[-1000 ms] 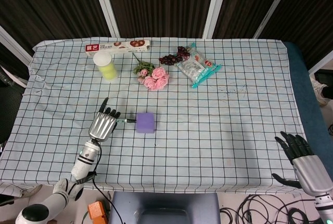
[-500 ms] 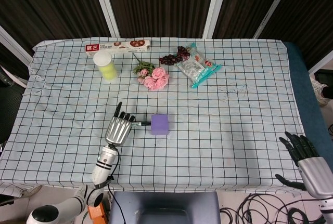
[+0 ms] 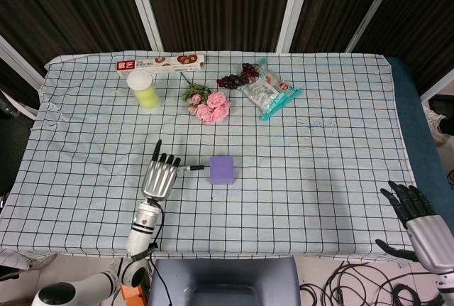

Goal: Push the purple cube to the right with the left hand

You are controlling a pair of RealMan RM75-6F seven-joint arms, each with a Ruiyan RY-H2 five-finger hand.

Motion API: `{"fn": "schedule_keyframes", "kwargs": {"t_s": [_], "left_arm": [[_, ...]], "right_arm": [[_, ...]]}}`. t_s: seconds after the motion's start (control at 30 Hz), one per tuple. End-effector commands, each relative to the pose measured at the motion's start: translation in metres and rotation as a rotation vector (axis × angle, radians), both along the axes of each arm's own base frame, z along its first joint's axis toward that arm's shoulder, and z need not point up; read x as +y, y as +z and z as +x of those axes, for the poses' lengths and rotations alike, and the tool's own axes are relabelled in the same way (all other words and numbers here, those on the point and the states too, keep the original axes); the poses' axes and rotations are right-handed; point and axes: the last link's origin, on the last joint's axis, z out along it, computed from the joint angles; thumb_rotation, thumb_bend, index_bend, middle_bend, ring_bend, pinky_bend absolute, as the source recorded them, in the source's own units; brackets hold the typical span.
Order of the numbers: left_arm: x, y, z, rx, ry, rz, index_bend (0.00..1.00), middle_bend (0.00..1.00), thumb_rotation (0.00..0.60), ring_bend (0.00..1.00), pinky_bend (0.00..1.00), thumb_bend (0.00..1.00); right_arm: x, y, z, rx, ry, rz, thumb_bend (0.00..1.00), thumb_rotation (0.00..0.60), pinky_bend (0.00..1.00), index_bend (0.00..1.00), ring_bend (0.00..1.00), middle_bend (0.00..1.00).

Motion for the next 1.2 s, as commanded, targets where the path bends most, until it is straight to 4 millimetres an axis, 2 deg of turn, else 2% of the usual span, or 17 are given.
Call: {"fn": "schedule_keyframes", "kwargs": {"t_s": [0.03,0.17,0.27,0.37,0.43,0.53,0.7,0.9,0.97,1.03,1.1,1.2], "left_arm": [[-0.001,0.021,-0.025,0.009,0.045,0.039,0.75,0.79,0.600,0.47,0.12,0.46],[-0.012,0.051,-0.067,0.001,0.126,0.061,0.75,0.79,0.600,0.47,0.12,0.46],[-0.028,0.063,-0.091,-0.026,0.176,0.035,0.74,0.78,0.600,0.47,0.12,0.45],[-0.050,0.069,-0.107,-0.059,0.201,0.009,0.73,0.77,0.600,0.47,0.12,0.43],[-0.066,0.069,-0.111,-0.079,0.192,-0.018,0.72,0.76,0.600,0.47,0.12,0.43],[-0.080,0.067,-0.110,-0.088,0.158,-0.036,0.72,0.75,0.600,0.47,0.12,0.42],[-0.086,0.057,-0.104,-0.110,0.132,-0.081,0.69,0.70,0.600,0.45,0.12,0.41],[-0.084,0.051,-0.103,-0.143,0.136,-0.117,0.50,0.44,0.600,0.31,0.12,0.39],[-0.084,0.050,-0.104,-0.146,0.147,-0.131,0.39,0.37,0.600,0.26,0.12,0.38],[-0.084,0.050,-0.105,-0.154,0.157,-0.139,0.24,0.28,0.600,0.20,0.12,0.37],[-0.086,0.051,-0.104,-0.179,0.161,-0.152,0.16,0.22,0.600,0.16,0.12,0.35],[-0.089,0.053,-0.102,-0.221,0.160,-0.178,0.10,0.14,0.600,0.12,0.13,0.33]], "right_arm": [[0.000,-0.001,0.000,0.001,0.000,0.001,0.31,0.600,0.06,0.00,0.00,0.00],[-0.001,-0.003,0.001,0.006,-0.004,0.004,0.31,0.600,0.06,0.00,0.00,0.00],[-0.003,-0.006,0.001,0.013,-0.007,0.011,0.30,0.600,0.06,0.00,0.00,0.00],[-0.004,-0.008,0.002,0.018,-0.008,0.017,0.31,0.600,0.06,0.00,0.00,0.00],[-0.005,-0.010,0.002,0.022,-0.010,0.020,0.31,0.600,0.06,0.00,0.00,0.00],[-0.006,-0.012,0.002,0.028,-0.012,0.024,0.31,0.600,0.06,0.00,0.00,0.00],[-0.006,-0.017,0.004,0.040,-0.008,0.045,0.31,0.600,0.06,0.00,0.00,0.00],[-0.006,-0.016,0.004,0.039,-0.009,0.041,0.30,0.600,0.06,0.00,0.00,0.00],[-0.006,-0.016,0.004,0.039,-0.009,0.042,0.30,0.600,0.06,0.00,0.00,0.00],[-0.006,-0.016,0.004,0.039,-0.009,0.041,0.31,0.600,0.06,0.00,0.00,0.00],[-0.006,-0.016,0.004,0.037,-0.009,0.038,0.31,0.600,0.06,0.00,0.00,0.00],[-0.006,-0.015,0.004,0.037,-0.009,0.036,0.31,0.600,0.06,0.00,0.00,0.00]]}}
